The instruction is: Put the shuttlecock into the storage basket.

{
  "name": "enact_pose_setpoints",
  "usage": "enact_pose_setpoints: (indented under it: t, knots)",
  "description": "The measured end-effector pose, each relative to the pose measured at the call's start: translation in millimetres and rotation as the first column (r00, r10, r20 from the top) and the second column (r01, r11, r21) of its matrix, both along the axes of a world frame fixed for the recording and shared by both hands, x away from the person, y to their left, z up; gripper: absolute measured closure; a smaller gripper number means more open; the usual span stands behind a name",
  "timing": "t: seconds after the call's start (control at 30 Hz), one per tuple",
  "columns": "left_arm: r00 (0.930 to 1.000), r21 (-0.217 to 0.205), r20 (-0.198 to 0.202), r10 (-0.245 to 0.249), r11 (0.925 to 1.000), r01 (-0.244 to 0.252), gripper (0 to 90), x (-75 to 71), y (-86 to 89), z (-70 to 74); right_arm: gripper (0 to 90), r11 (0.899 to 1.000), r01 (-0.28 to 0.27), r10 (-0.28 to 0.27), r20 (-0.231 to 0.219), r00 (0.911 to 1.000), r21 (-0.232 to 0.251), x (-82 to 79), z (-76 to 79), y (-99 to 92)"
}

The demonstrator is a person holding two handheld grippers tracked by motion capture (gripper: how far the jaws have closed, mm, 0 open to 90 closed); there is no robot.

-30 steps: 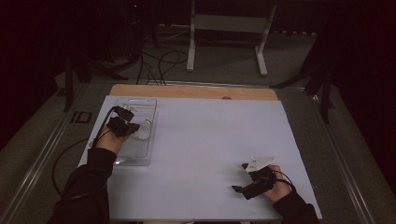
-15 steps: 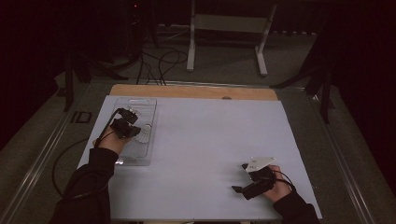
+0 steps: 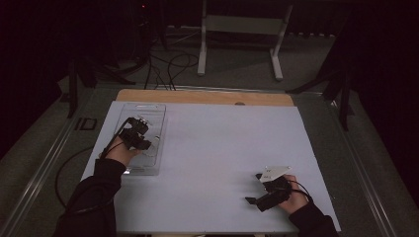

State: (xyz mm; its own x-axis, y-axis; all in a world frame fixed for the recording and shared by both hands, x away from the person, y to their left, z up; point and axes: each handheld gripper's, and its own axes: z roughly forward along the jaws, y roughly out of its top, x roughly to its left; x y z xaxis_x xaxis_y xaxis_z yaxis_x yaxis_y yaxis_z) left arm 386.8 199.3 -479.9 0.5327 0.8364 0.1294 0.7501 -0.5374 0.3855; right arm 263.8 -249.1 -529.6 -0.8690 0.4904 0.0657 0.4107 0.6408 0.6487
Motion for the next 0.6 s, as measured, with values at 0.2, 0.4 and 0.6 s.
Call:
enact_pose_setpoints:
  t: [0.2,0.4,0.6]
  knots:
    - [0.9998,0.021,0.018,0.005,0.9998,-0.006,47.3,-6.4,0.2,6.6,8.2,1.000,0.003,-0.003,0.003,1.0000,-0.002,-0.4,0.9,-0.1]
    - [0.9995,0.042,0.032,-0.001,0.9991,-0.001,33.6,-19.9,3.1,18.7,8.2,1.000,0.004,-0.003,0.002,1.0000,-0.003,-0.3,1.0,0.0]
    - [0.9990,0.022,0.043,-0.012,0.9997,0.011,28.9,-26.9,4.3,26.3,8.2,1.000,0.003,-0.003,0.004,1.0000,-0.001,-0.3,1.5,0.4]
